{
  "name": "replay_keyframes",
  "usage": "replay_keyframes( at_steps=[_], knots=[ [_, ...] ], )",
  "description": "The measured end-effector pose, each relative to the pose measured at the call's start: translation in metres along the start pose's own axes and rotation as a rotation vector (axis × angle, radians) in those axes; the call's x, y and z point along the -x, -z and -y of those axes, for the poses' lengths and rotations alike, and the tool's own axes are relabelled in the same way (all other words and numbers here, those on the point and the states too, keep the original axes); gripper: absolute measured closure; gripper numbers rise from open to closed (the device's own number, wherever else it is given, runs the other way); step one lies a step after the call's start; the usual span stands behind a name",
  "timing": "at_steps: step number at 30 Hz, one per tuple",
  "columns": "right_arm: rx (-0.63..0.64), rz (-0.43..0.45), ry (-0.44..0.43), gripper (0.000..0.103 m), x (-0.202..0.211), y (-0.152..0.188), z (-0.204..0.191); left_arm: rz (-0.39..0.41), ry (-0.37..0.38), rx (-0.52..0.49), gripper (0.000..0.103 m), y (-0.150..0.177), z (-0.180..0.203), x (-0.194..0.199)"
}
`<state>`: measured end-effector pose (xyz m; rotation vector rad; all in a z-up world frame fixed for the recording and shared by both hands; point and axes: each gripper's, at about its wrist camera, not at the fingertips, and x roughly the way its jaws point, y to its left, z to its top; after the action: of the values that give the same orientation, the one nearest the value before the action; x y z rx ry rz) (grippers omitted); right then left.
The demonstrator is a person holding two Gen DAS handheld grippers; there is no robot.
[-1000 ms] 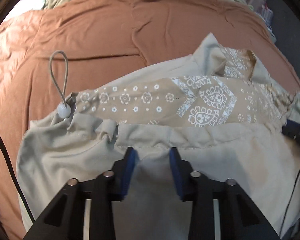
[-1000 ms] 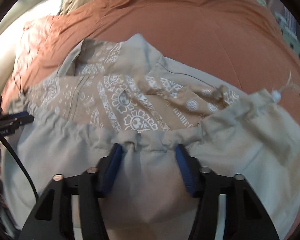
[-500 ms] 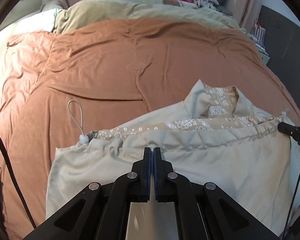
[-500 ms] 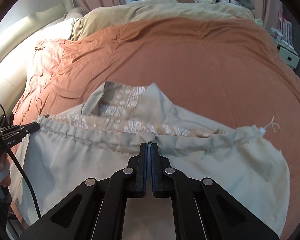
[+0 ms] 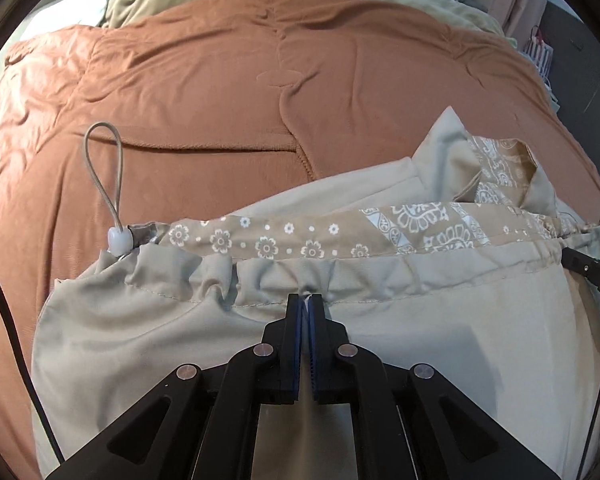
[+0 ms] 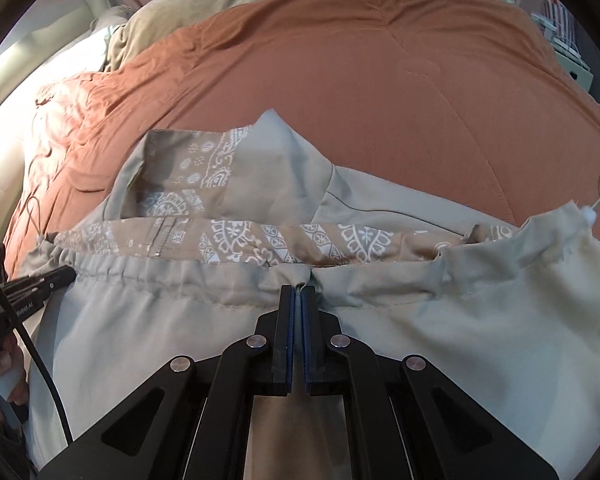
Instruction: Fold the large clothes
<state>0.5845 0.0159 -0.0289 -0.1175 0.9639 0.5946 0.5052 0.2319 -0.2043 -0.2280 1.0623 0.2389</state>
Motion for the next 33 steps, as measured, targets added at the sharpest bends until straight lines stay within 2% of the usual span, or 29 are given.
replay_keyframes(
  at_steps=[3, 6, 8, 10, 11, 12, 13, 17, 21, 33],
  knots=[
    [-0.014, -0.005, 0.005, 0.102, 0.000, 0.000, -0.001, -0.032, 0.003, 0.003, 0.094, -0.004, 0.000, 0.002],
    [-0.061, -0.010, -0.032, 0.100, 0.013, 0.000, 0.005, -0.033, 0.042, 0.042, 0.081, -0.003, -0.006, 0.017],
    [-0.081, -0.004, -0.038, 0.097, 0.025, 0.001, 0.009, 0.003, 0.070, 0.081, 0.055, 0.000, -0.013, 0.034],
    [-0.096, 0.007, -0.030, 0.081, 0.040, 0.004, 0.010, 0.054, 0.081, 0.113, 0.040, 0.005, -0.019, 0.055],
    [-0.102, 0.013, -0.035, 0.057, 0.045, 0.007, 0.010, 0.083, 0.085, 0.123, 0.037, 0.008, -0.023, 0.068],
    [-0.109, 0.023, -0.045, 0.038, 0.053, 0.009, 0.009, 0.096, 0.087, 0.127, 0.036, 0.011, -0.025, 0.076],
    [-0.117, 0.039, -0.056, 0.037, 0.062, 0.013, 0.008, 0.107, 0.090, 0.129, 0.036, 0.015, -0.028, 0.086],
    [-0.132, 0.064, -0.089, 0.037, 0.090, 0.030, -0.001, 0.118, 0.080, 0.139, 0.036, 0.033, -0.041, 0.115],
    [-0.107, 0.077, -0.077, 0.037, 0.120, 0.052, -0.012, 0.119, 0.082, 0.184, 0.036, 0.053, -0.067, 0.139],
    [-0.030, 0.016, -0.156, 0.038, 0.171, 0.104, -0.059, 0.109, 0.063, 0.369, 0.036, 0.150, -0.147, 0.177]
  ],
)
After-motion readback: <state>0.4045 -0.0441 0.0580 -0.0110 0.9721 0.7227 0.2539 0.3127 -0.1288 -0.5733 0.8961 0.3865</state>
